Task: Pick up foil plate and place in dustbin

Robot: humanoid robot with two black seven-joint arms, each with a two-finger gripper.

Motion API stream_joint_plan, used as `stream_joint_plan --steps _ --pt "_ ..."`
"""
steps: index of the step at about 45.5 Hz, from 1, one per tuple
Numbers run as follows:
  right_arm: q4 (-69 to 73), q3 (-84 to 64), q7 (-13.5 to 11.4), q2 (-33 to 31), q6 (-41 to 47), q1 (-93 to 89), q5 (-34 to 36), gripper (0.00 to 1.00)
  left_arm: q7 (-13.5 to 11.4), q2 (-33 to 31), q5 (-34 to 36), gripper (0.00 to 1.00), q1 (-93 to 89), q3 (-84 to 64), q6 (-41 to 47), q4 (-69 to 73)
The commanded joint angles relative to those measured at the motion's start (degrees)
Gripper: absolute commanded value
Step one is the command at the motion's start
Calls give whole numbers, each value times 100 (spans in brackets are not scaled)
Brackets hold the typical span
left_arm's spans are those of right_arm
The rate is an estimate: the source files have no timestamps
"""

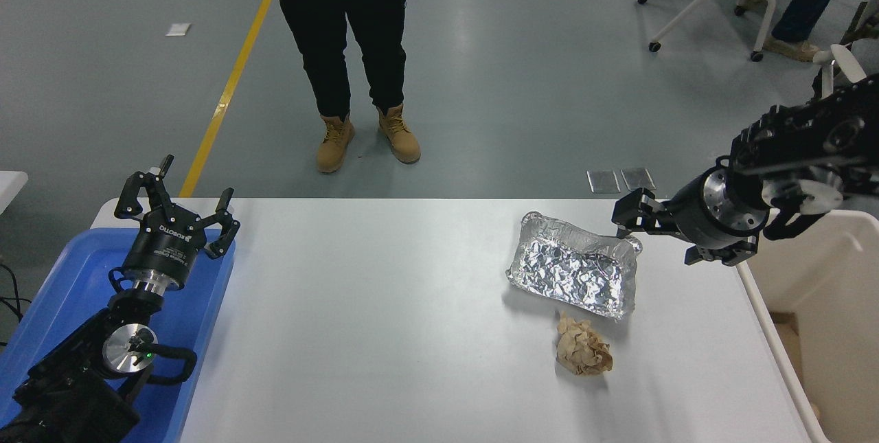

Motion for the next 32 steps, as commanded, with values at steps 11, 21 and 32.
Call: stream_joint_plan --steps 11,21,32 --pt "-982 304 6 162 -1907 -1644 11 100 2 1 -4 98 0 -1 1 0" --pt "-1246 620 6 329 -2242 -2233 73 100 2 1 -4 98 0 -1 1 0" --pt "-1597 1112 33 364 -2699 -2901 64 98 2 -8 -4 98 0 -1 1 -9"
